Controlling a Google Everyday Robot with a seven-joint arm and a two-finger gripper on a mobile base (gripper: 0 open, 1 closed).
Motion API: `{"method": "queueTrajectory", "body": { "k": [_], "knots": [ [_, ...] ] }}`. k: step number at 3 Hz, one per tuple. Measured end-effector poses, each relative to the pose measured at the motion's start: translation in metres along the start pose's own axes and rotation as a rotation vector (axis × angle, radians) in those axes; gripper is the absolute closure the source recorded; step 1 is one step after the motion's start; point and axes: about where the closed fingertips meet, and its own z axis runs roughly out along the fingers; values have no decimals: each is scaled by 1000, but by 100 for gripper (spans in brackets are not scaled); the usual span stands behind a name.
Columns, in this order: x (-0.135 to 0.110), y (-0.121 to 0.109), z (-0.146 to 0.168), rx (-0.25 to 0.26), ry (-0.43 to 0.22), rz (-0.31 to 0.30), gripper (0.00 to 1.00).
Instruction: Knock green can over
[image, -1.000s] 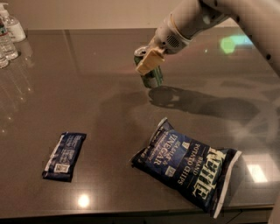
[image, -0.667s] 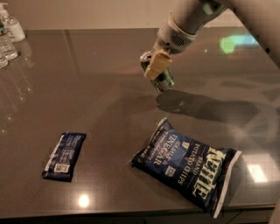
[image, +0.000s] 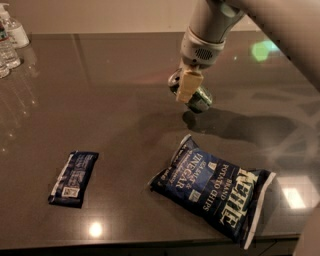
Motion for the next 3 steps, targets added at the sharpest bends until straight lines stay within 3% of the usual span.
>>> {"method": "queueTrajectory", "body": {
  "k": [1,3],
  "knots": [
    [6,3,11,-32,69,-47,82],
    [10,4,32,-64,150,-103,36]
  ]
}}
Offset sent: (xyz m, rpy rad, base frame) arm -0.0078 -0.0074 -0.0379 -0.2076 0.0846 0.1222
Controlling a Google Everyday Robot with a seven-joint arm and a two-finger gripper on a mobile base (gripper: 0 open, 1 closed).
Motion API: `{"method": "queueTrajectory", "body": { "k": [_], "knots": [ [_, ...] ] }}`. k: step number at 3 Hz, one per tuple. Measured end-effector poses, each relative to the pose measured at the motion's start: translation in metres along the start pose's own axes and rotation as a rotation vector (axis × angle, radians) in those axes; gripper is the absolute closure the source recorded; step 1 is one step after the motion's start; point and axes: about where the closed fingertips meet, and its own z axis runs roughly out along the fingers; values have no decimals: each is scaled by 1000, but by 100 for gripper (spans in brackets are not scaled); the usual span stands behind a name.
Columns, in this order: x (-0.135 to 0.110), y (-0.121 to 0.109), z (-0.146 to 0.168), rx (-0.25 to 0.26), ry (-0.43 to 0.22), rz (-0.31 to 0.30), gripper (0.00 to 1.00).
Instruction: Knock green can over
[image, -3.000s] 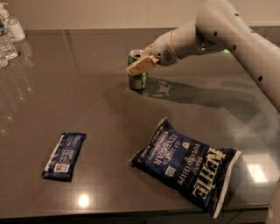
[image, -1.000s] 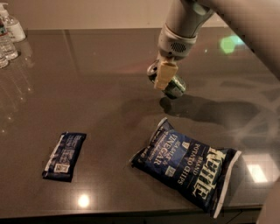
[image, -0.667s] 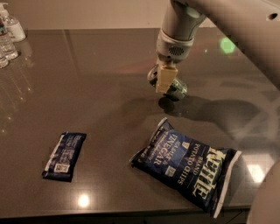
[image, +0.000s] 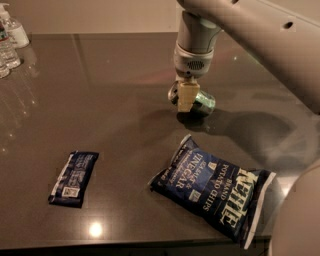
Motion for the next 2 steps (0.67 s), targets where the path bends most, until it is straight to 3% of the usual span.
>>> {"method": "queueTrajectory", "body": {
  "k": [1,2],
  "knots": [
    [-2,0,6,-3,9,-11,12],
    [-4,1,10,-3,-8,-7,0]
  ]
}}
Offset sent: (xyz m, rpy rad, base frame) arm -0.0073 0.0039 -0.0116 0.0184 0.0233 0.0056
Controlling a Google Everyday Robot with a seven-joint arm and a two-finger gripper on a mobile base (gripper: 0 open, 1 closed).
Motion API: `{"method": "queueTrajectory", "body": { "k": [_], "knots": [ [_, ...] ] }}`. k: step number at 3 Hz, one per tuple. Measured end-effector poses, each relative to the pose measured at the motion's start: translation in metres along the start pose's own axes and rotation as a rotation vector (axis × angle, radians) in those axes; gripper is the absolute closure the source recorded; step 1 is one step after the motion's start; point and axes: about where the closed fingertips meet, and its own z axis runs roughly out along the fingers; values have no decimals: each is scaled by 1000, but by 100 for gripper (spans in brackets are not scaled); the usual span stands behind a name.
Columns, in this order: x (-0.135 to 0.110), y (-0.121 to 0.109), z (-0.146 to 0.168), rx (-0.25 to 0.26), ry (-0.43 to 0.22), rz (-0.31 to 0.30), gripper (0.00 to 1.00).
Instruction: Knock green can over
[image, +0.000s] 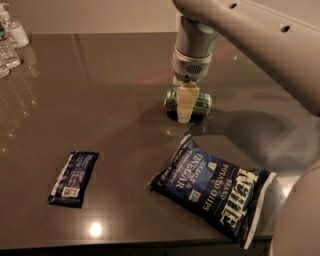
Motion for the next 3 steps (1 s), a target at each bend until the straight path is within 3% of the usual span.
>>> {"method": "queueTrajectory", "body": {
  "k": [2,3],
  "knots": [
    [-3,5,5,-12,-67,6,0],
    [-3,5,5,-12,-67,6,0]
  ]
}}
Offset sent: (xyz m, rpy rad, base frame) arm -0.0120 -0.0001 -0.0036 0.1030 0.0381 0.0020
